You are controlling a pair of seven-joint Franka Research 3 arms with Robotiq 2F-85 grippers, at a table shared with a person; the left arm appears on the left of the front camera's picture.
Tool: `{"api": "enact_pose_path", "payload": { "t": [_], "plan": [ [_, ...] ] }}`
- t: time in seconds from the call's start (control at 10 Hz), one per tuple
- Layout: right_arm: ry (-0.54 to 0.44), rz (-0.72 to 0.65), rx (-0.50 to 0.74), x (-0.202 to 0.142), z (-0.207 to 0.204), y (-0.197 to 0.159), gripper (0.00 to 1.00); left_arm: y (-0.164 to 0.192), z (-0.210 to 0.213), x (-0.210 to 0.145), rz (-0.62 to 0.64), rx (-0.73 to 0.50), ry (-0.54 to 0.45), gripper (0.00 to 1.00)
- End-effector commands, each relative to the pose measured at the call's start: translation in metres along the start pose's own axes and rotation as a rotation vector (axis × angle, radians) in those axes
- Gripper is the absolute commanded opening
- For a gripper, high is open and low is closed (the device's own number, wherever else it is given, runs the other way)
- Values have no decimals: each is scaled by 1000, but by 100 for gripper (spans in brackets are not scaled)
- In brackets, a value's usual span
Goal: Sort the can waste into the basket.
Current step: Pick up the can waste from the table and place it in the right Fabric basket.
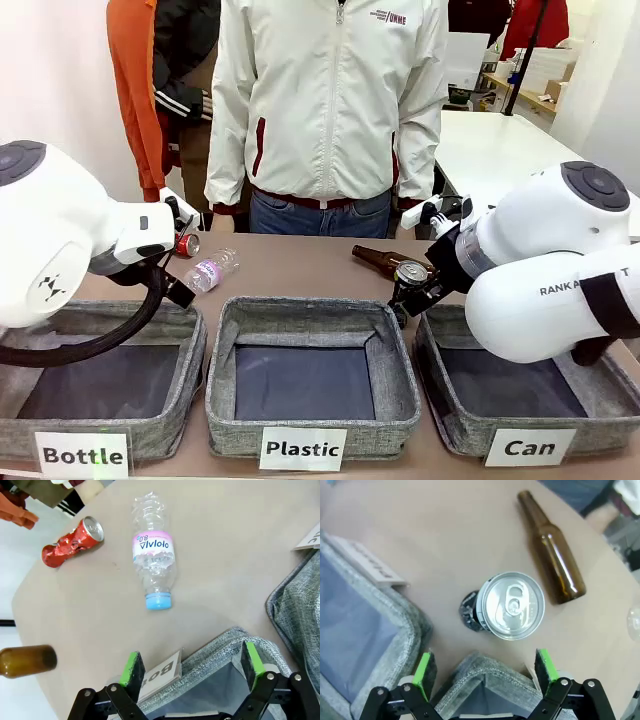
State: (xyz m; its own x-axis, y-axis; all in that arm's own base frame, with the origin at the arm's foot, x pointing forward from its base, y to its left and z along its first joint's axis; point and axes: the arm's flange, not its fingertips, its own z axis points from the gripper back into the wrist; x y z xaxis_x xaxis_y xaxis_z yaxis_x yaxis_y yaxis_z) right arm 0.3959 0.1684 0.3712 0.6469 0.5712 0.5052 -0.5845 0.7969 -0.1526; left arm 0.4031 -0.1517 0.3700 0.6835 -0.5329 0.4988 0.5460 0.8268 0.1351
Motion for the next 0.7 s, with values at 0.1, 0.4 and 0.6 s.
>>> {"api": "enact_pose_path", "payload": {
  "t": [0.1,0.4,0.6],
  "plan": [
    [0,0,0,0,0,0,100,0,0,0,0,0,0,100],
    [0,0,0,0,0,0,100,0,0,0,0,0,0,100],
    [0,0,0,0,0,0,100,0,0,0,0,0,0,100]
  ]
}}
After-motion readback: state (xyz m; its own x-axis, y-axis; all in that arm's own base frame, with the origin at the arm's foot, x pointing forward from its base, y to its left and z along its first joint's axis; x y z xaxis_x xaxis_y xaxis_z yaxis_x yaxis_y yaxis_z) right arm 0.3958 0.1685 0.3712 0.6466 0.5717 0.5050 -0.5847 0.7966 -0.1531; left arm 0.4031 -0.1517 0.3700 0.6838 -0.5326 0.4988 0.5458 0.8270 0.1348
